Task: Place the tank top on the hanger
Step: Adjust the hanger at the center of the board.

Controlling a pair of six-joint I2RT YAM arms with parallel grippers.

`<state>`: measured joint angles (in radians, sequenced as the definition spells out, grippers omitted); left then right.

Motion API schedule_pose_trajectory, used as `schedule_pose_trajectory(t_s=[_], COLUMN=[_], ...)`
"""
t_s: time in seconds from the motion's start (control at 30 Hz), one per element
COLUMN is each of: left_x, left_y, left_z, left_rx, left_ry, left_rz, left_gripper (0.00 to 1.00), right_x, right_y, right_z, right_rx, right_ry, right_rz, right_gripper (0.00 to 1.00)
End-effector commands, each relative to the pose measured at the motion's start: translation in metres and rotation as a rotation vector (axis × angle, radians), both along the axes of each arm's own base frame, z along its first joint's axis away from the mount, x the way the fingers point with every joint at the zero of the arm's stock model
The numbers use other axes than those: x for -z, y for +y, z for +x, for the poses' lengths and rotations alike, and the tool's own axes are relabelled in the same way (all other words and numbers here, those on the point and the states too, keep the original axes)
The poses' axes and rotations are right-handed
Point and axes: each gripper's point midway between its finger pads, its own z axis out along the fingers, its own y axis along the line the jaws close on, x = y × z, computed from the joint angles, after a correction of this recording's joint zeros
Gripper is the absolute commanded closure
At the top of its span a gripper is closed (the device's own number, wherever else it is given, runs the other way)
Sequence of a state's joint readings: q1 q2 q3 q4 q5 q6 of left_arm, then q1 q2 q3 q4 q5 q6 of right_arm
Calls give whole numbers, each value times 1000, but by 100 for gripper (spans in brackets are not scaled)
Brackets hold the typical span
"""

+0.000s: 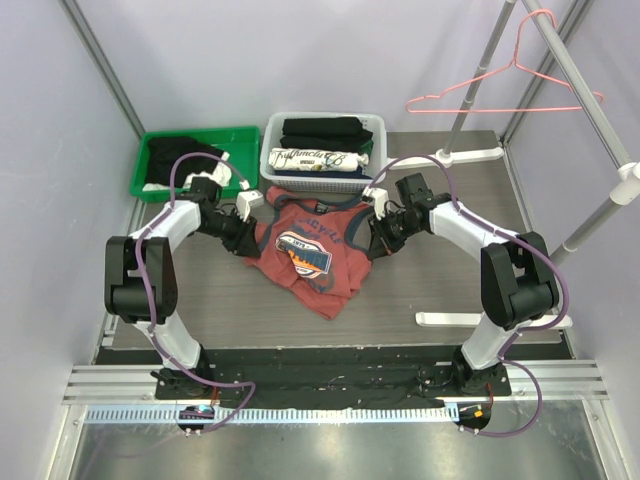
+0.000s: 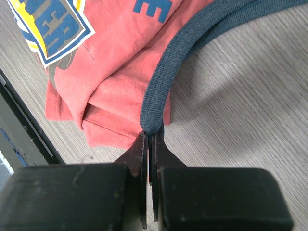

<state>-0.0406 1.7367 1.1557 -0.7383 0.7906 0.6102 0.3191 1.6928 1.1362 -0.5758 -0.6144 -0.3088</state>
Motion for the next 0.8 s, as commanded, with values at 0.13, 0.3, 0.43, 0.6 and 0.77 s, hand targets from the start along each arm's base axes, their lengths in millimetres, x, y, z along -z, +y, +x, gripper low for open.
schedule_pose_trajectory(t_s=[0.13,0.3,0.43,0.6,0.77], left_x=[0,4,4,7,11], left_y=[-4,-1,-2,-2,-2], left_z=[2,6,7,9,10], left_rx=[13,0,-3,-4,-5], left_ry=[-1,-9,-6,7,19], left_rz=[-33,-15,-18,-17,-14], left_gripper=[60,57,74,79,95], right_x=[-20,-22,-23,-25,-30], right_y=[1,2,2,2,2], right_z=[7,7,7,8,10], right_rx=[-7,-10,-10,-9,-10], right_ry=[-80,-88,-89,-97,-112], right_rz=[15,18,19,20,21], right_gripper=[99,99,99,99,99])
